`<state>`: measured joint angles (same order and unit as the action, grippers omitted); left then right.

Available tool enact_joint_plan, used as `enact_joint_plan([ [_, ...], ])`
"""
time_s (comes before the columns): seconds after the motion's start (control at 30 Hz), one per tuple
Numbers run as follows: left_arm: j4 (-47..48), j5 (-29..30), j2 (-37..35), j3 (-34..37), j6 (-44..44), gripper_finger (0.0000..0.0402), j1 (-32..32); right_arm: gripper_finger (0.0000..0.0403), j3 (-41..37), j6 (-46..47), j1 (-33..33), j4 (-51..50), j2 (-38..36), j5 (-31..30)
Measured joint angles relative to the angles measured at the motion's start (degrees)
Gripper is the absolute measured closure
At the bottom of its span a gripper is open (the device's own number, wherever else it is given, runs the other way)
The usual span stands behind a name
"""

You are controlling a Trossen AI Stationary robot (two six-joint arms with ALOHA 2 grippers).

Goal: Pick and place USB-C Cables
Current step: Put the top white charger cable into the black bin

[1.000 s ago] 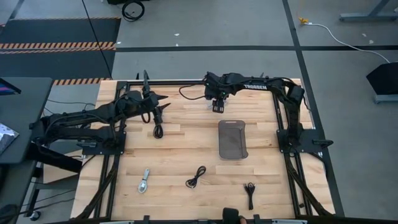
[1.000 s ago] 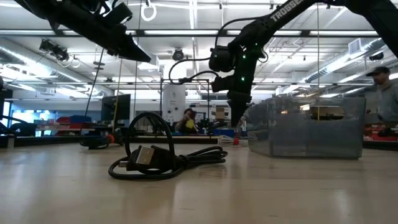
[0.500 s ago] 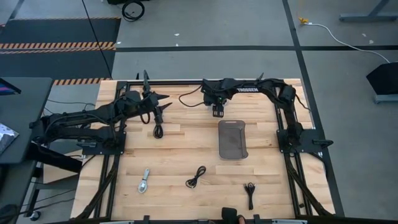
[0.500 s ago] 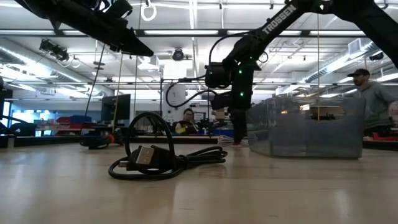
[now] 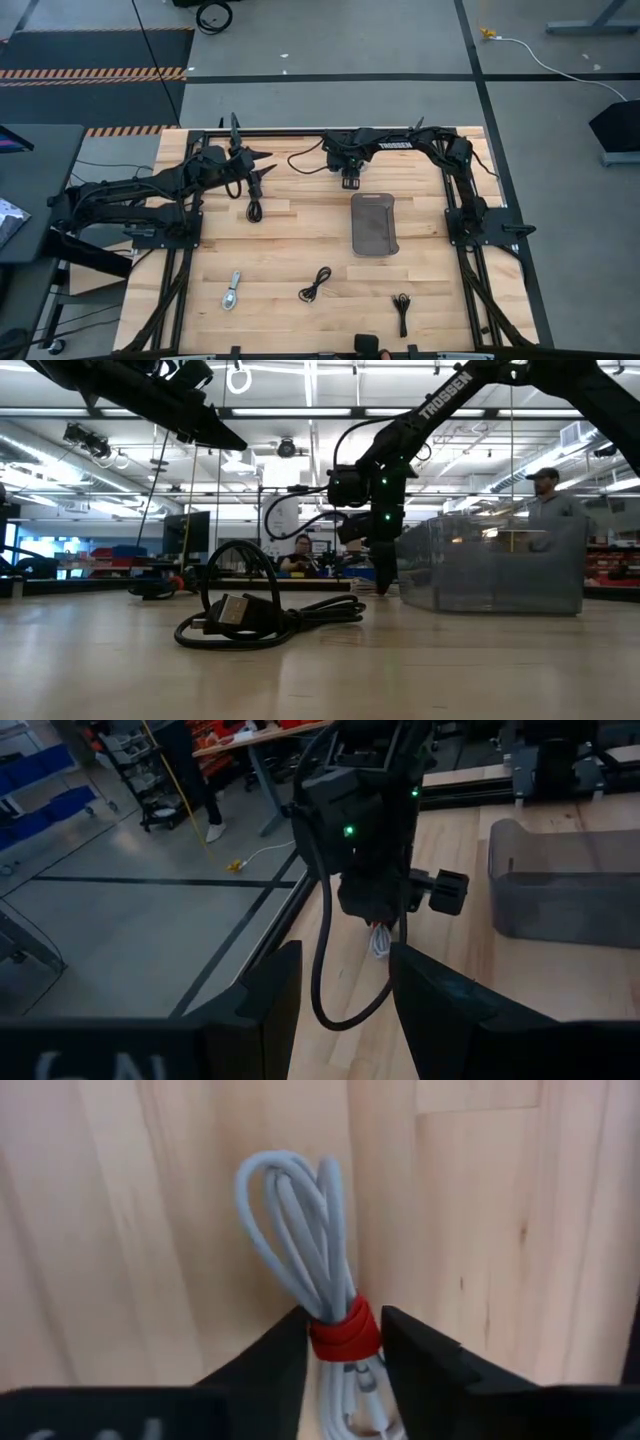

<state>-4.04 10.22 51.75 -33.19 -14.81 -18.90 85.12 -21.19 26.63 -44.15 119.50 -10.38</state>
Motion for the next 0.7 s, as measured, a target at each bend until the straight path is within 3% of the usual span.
enact_joint_plan([
  [0.2,0.01,0.00,0.00,0.00,-0.62,0.0241,0.00,0.0357,0.00,-2.85,-0.21,-0.12,0.00,-3.82],
  [0.43,0.02,0.00,0.00,0.00,-0.89,0.0241,0.00,0.0358,1.76,-2.93,-1.24,-3.64,-0.37,-7.90],
  [0.7,0.00,0.00,0.00,0.00,-1.55,0.0241,-0.02,0.0358,19.45,3.55,-4.13,-24.48,-0.98,-6.59],
])
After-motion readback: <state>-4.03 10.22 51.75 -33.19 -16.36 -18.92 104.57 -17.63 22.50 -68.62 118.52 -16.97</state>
